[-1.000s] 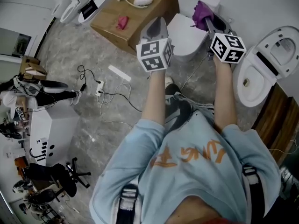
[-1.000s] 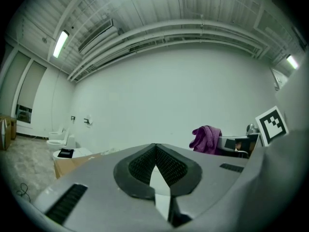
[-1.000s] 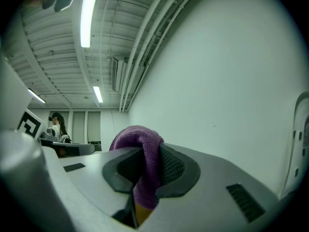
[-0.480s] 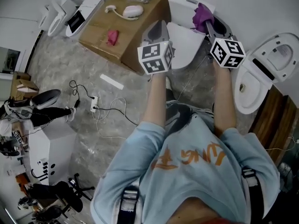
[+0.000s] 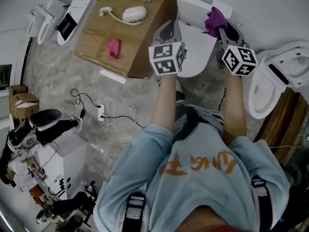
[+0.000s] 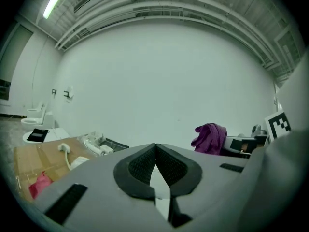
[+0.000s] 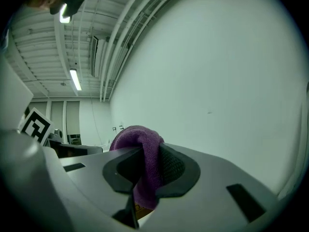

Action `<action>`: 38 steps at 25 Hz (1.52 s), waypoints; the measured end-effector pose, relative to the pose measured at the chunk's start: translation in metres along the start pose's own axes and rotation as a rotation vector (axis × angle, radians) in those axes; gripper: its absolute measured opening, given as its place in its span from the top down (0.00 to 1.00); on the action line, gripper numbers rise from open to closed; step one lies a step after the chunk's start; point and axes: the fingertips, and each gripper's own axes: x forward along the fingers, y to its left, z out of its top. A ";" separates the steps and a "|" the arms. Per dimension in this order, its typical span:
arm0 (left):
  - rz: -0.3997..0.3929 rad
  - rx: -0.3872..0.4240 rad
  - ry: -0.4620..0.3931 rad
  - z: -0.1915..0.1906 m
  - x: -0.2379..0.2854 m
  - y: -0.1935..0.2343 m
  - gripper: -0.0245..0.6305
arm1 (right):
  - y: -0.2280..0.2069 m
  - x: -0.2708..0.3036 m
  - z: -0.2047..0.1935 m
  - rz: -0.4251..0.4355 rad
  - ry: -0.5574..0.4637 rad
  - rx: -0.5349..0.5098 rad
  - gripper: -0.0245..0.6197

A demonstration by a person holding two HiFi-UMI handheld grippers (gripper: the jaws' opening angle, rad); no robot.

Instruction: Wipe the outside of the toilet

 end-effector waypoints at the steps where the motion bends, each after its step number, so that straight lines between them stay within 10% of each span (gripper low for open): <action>1: 0.001 -0.005 0.005 0.002 0.011 0.013 0.93 | 0.001 0.016 -0.001 0.000 0.006 -0.001 0.84; 12: -0.045 -0.100 0.093 -0.005 0.109 0.091 0.93 | -0.018 0.111 -0.024 -0.072 0.117 -0.074 0.84; 19: -0.119 -0.114 0.136 -0.025 0.154 0.059 0.93 | -0.074 0.111 -0.038 -0.145 0.144 0.025 0.84; 38: 0.049 -0.049 0.235 -0.038 0.276 0.066 0.93 | -0.147 0.280 -0.067 0.215 0.259 0.085 0.84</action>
